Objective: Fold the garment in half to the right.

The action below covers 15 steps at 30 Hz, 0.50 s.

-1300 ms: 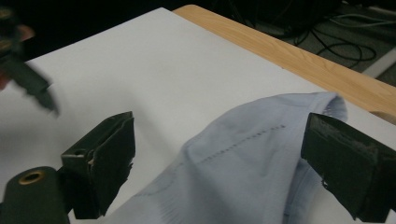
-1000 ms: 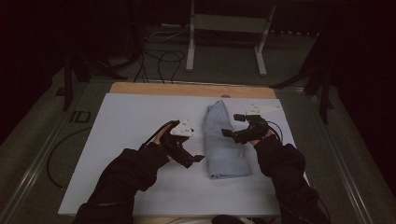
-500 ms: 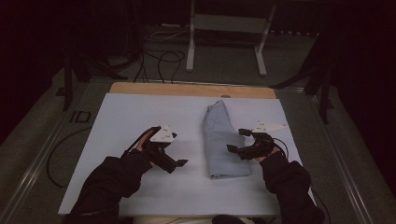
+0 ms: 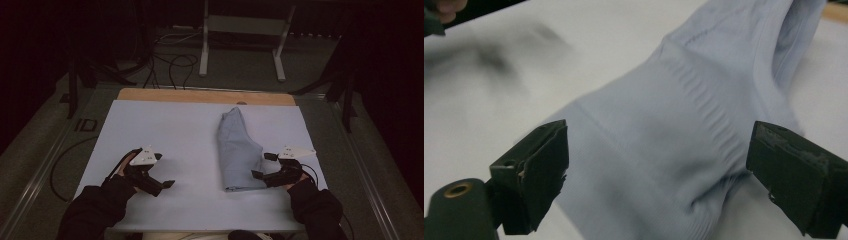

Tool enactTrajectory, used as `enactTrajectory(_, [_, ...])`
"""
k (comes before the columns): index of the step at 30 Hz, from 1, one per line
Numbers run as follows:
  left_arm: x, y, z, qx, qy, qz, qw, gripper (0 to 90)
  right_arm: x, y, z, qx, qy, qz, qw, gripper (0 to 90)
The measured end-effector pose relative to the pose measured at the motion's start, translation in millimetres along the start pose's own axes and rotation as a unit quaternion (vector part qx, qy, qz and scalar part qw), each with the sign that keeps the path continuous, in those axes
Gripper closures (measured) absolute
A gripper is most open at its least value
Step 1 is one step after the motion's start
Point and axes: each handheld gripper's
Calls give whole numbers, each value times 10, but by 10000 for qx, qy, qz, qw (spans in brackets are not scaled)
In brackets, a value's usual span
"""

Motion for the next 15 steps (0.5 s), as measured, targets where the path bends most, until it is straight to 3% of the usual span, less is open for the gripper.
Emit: enactTrajectory(15, [-274,538,22,-564,-289,-17,9980,1,-114,322,68,43,93,30,9999,99])
Point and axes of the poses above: each handheld gripper's, and its own axes: x roughly forward along the jaws, y roughly out of its underside, z roughly to its left, and after that the axes turned 9 degrees about y, right-handed
